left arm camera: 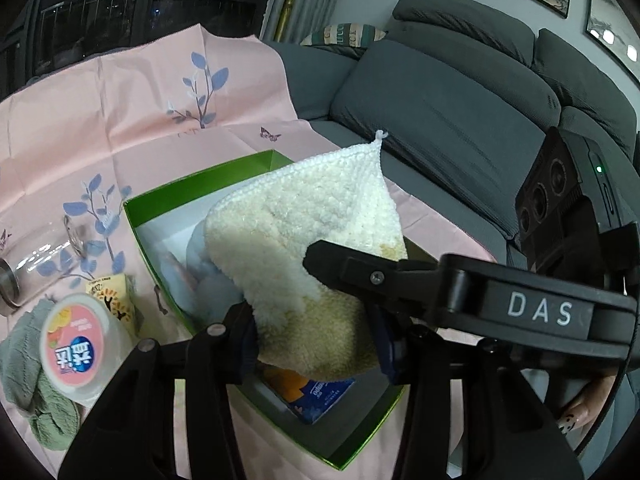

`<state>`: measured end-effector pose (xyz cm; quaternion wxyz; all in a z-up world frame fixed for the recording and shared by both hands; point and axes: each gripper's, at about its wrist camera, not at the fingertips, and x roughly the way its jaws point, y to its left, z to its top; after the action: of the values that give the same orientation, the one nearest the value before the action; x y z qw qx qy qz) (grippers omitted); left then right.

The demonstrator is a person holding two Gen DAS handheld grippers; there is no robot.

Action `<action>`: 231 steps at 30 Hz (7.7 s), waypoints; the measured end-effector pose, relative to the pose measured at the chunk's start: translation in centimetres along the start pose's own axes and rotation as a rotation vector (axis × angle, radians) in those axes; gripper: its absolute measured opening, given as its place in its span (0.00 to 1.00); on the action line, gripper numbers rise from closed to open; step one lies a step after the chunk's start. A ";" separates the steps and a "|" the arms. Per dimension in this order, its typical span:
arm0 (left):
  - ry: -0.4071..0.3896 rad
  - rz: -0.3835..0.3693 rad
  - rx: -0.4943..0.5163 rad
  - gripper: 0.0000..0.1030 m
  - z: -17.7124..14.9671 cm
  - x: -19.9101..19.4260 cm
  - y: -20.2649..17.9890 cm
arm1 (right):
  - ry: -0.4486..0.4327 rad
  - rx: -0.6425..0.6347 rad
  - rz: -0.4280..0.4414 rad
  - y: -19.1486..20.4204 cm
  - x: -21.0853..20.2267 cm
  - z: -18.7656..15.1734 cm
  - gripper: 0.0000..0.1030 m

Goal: Organize soft objects

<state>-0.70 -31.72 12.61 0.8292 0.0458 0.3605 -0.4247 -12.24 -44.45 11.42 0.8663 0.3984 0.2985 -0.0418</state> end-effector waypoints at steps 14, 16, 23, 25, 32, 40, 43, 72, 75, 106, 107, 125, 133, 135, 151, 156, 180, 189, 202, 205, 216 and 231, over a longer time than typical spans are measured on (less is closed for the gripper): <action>0.074 0.019 -0.017 0.44 -0.1 1.7 -0.3 | 0.019 0.041 -0.095 -1.4 0.5 0.1 0.44; 0.084 0.024 -0.023 0.44 -0.2 1.9 -0.2 | 0.016 0.043 -0.104 -1.3 0.6 0.2 0.44; 0.113 0.050 -0.016 0.44 -0.2 2.7 0.0 | 0.017 0.022 -0.156 -1.1 0.9 0.2 0.44; 0.126 0.053 -0.021 0.44 -0.2 3.0 0.2 | 0.018 0.016 -0.172 -1.0 1.0 0.1 0.44; 0.171 0.045 -0.044 0.45 -0.3 3.8 0.7 | 0.019 0.007 -0.212 -0.9 1.3 0.1 0.44; 0.214 0.061 -0.047 0.45 0.0 4.6 0.8 | 0.022 0.003 -0.235 -0.8 1.5 0.1 0.44; 0.231 0.054 -0.070 0.45 -0.1 5.0 1.0 | 0.022 0.001 -0.247 -0.8 1.5 0.0 0.44; -0.064 0.154 -0.084 0.84 -2.0 -9.9 3.6 | -0.147 -0.217 -0.282 4.5 -2.0 -1.6 0.84; -0.085 0.206 -0.131 0.87 -3.3 -12.2 5.7 | -0.143 -0.260 -0.296 5.7 -1.5 -2.2 0.84; -0.114 0.523 -0.631 0.98 -16.4 -19.6 24.2 | 0.112 -0.545 -0.300 18.0 4.5 -6.2 0.84; -0.112 0.518 -0.635 0.98 -16.4 -19.6 24.3 | 0.153 -0.587 -0.315 19.7 5.4 -5.4 0.84; -0.094 0.514 -0.655 0.98 -16.4 -19.8 25.1 | 0.799 -0.461 -0.750 17.3 28.6 -2.2 0.63; -0.088 0.484 -0.677 0.98 -16.4 -19.8 25.3 | 0.830 -0.408 -0.812 14.2 29.6 -2.1 0.63; -0.087 0.486 -0.681 0.98 -16.5 -19.8 25.3 | 0.847 -0.416 -0.829 13.5 29.9 -2.5 0.63; -0.082 0.487 -0.686 0.98 -16.4 -19.8 25.2 | 0.686 -0.563 -0.643 19.5 26.0 -3.0 0.50; -0.076 0.500 -0.692 0.98 -16.6 -19.9 25.4 | 0.636 -0.689 -0.474 25.2 22.0 -5.5 0.50; -0.033 0.546 -0.677 0.97 -16.9 -19.1 25.0 | 0.491 -0.754 -0.357 19.0 17.6 -19.0 0.54; -0.028 0.436 -0.663 0.94 -16.7 -18.5 23.7 | 0.325 -0.709 -0.174 20.5 12.2 -17.0 0.74; 0.061 0.252 -0.596 0.61 -16.3 -14.5 19.4 | 0.378 -0.556 -0.106 17.6 12.9 -15.9 0.53; 0.083 0.221 -0.596 0.47 -16.4 -13.4 18.9 | 0.420 -0.537 -0.103 17.2 13.9 -16.3 0.52; 0.103 0.149 -0.609 0.31 -16.6 -12.0 18.7 | 0.485 -0.499 -0.175 15.7 16.3 -17.2 0.52; -0.061 0.169 -0.458 0.28 -13.2 -15.3 15.0 | 0.378 -0.489 -0.079 17.3 12.1 -15.2 0.44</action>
<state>-2.89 -6.87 9.18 0.8611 -0.1262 0.4170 -0.2621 -4.31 -19.83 8.57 0.8632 0.1670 0.4709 0.0724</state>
